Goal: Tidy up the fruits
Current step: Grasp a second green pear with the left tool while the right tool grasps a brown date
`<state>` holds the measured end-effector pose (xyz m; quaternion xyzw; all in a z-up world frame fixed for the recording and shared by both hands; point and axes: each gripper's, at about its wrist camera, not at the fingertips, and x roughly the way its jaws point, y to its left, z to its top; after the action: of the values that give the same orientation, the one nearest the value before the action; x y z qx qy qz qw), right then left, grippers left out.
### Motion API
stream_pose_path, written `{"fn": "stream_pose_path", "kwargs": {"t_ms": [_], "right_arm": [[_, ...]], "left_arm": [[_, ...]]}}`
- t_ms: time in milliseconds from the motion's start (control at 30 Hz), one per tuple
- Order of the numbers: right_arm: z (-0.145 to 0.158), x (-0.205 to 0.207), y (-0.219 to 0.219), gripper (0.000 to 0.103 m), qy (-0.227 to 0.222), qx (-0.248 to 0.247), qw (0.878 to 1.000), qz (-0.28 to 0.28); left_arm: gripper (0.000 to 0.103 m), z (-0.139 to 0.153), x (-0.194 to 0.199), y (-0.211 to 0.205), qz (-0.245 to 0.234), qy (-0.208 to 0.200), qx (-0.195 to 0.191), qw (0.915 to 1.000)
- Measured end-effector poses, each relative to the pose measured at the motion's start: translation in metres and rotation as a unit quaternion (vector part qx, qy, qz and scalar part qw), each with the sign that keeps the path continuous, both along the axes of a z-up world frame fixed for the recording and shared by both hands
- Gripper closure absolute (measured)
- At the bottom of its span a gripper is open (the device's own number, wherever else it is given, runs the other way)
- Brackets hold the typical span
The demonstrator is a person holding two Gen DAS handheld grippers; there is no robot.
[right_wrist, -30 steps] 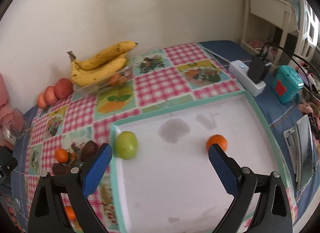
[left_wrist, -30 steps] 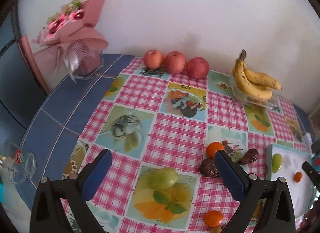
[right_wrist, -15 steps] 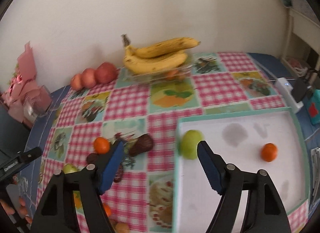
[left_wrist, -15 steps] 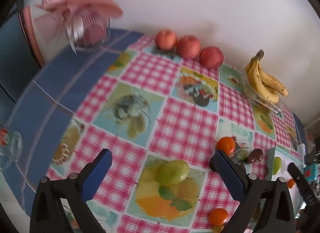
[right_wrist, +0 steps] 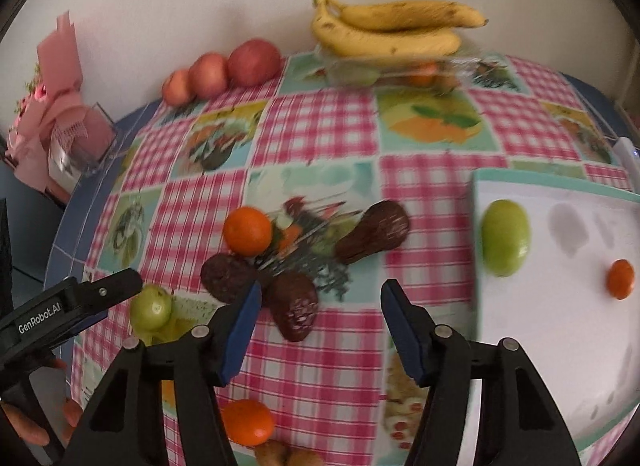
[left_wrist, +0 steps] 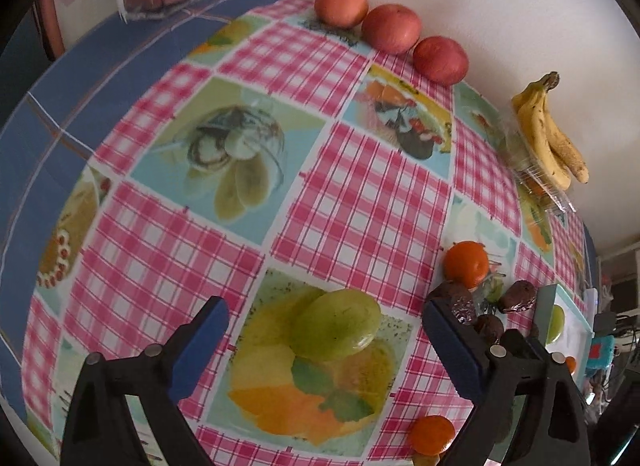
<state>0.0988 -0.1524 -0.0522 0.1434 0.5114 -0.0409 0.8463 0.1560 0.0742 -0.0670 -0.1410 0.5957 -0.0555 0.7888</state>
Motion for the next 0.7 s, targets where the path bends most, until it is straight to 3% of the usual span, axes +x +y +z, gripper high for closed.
{"fn": "stream_pose_path", "kwargs": {"t_ms": [233,600,700], "right_arm": [[-0.012,0.009,0.015,0.049,0.012,-0.001,1.000,0.013],[-0.026,0.009,0.007,0.054,0.027,0.023,0.999,-0.001],[-0.025,0.009,0.009,0.061,0.025,0.024,0.999,0.002]], "left_arm": [[0.012,-0.006,0.001,-0.001,-0.001,0.010,-0.003,0.9999],[0.019,-0.014,0.001,-0.010,-0.008,0.026,-0.004,0.9996],[0.034,-0.015,0.001,-0.009,-0.004,0.029,-0.006,0.9996]]}}
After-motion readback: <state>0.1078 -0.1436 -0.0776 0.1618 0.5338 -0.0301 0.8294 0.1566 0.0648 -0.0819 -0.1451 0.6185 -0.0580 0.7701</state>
